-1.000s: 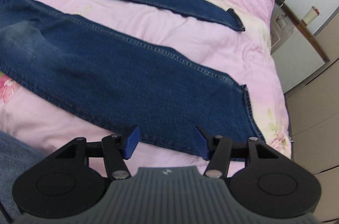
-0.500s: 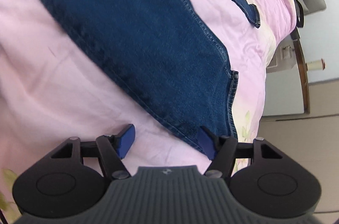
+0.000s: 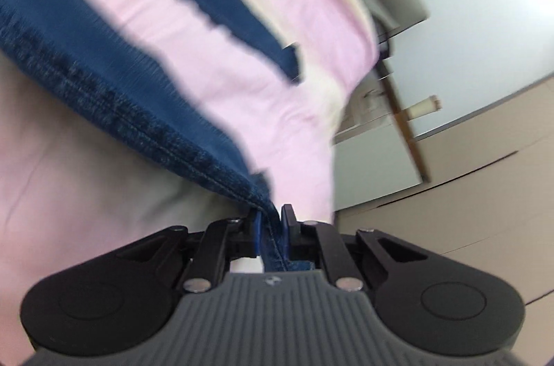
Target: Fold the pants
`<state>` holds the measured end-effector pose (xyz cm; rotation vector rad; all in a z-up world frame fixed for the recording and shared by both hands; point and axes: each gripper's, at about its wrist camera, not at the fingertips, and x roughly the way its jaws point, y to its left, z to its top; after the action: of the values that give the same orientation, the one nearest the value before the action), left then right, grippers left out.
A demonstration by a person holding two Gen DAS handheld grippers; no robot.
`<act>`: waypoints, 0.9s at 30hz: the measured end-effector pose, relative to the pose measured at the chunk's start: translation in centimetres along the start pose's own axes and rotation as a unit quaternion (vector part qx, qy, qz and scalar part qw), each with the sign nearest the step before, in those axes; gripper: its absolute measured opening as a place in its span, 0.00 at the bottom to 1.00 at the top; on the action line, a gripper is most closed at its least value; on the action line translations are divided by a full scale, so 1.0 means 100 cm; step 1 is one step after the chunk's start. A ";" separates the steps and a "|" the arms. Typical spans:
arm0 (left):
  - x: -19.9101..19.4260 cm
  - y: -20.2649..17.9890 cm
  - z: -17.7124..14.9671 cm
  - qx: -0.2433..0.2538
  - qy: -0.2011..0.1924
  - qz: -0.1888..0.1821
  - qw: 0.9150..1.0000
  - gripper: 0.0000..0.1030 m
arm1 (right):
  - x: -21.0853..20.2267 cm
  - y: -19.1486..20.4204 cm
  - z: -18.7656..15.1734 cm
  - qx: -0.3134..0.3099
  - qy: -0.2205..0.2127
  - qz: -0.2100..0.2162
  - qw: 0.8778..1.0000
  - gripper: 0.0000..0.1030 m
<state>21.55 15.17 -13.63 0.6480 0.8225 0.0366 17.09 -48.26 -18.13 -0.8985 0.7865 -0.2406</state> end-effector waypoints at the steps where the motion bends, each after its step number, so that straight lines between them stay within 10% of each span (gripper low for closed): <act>1: -0.002 0.009 0.009 -0.017 -0.002 0.002 1.000 0.26 | -0.002 -0.014 0.010 0.015 -0.006 -0.002 1.000 0.04; 11: 0.029 0.076 0.108 -0.112 0.003 0.001 0.994 0.26 | 0.051 -0.085 0.123 0.027 0.000 -0.003 1.000 0.04; 27: 0.189 0.060 0.173 -0.089 0.085 0.016 0.992 0.26 | 0.254 -0.050 0.279 -0.032 0.056 0.000 0.998 0.03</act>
<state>47.87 16.14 -14.34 0.4941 0.9609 0.1954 55.08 -47.02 -16.85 -0.9519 0.9031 -0.2693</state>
